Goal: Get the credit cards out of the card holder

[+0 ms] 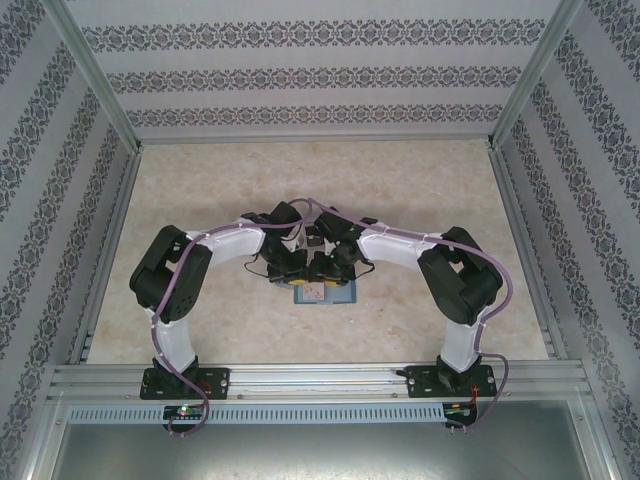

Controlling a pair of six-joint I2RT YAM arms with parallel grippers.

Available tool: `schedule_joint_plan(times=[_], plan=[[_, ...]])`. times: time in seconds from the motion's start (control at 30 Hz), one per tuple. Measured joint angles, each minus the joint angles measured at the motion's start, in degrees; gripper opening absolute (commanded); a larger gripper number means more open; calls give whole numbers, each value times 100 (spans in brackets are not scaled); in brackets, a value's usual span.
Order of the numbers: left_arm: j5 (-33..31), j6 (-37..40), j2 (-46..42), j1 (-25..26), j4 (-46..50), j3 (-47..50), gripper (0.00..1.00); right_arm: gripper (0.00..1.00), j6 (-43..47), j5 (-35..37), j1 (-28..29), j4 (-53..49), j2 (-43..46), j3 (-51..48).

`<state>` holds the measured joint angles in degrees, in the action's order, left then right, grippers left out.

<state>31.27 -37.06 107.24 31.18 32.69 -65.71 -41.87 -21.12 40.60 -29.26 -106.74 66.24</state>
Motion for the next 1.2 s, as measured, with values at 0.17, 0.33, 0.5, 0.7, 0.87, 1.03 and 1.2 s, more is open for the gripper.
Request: schedule_joint_plan(times=[0.17,0.33,0.5,0.7,0.87,1.03,1.2], plan=[[-4,87,17,0,7,-7,0,41,0,-94,-35,63,-46,-15],[-2,111,24,0,9,-7,0,38,-44,-278,-81,299,-46,-149],[0,120,31,0,9,-7,0,33,-195,-437,-164,640,76,-417],[9,131,46,0,11,-17,0,28,-468,-566,-251,1209,319,-859],[20,131,52,0,11,-22,0,23,-734,-780,-363,1700,501,-1209],[20,131,52,0,11,-22,0,17,-881,-896,-435,1971,505,-1379],[22,131,52,0,11,-22,0,9,-901,-942,-468,2050,525,-1432]])
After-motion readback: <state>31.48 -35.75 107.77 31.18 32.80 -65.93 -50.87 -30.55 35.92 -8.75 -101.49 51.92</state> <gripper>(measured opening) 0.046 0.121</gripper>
